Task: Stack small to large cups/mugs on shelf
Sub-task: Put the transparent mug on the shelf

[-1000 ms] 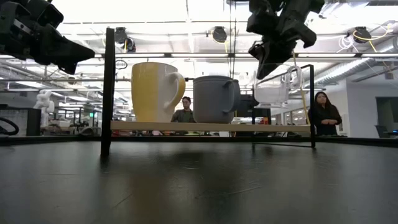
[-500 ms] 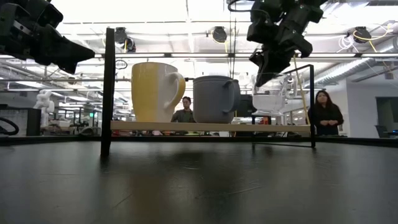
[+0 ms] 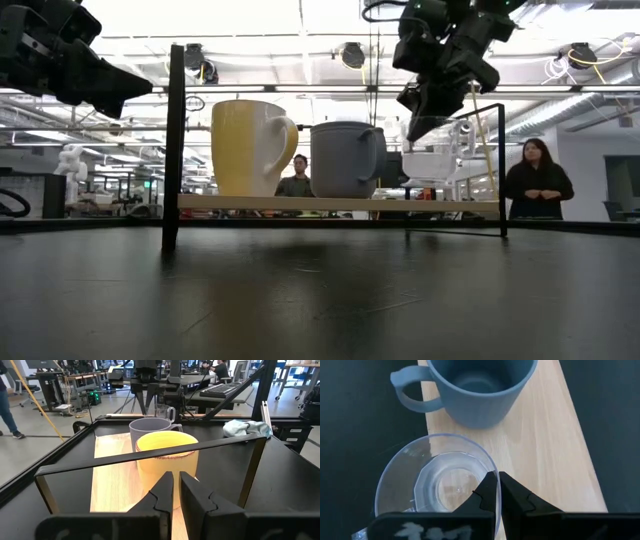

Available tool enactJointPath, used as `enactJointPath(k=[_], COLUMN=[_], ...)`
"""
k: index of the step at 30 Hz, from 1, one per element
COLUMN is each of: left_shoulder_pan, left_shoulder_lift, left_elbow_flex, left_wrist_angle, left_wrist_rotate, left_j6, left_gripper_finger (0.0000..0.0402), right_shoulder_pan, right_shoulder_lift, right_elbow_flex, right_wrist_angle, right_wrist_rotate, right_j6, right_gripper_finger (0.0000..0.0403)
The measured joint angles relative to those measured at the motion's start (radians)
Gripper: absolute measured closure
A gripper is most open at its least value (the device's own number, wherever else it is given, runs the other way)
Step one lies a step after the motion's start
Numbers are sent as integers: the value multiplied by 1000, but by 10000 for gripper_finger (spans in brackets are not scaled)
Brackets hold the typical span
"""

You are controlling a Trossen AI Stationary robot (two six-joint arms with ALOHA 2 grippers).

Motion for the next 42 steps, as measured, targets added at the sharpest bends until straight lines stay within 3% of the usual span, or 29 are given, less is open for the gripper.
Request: enactJointPath(k=[18, 42], left_shoulder_pan=[0, 0], left_shoulder_lift=[0, 0], left_elbow_flex=[0, 0], left_wrist_angle=[-6, -5], left_wrist_rotate=[0, 0], left_j6=[7, 24], left_gripper_finger=[369, 369], right_shoulder_pan=[-48, -65], right_shoulder_lift=[76, 76], right_elbow_flex=[0, 0], right_wrist_angle=[32, 54], right_wrist_rotate=[0, 2], right_j6=[-15, -1], right_gripper_finger=[403, 398])
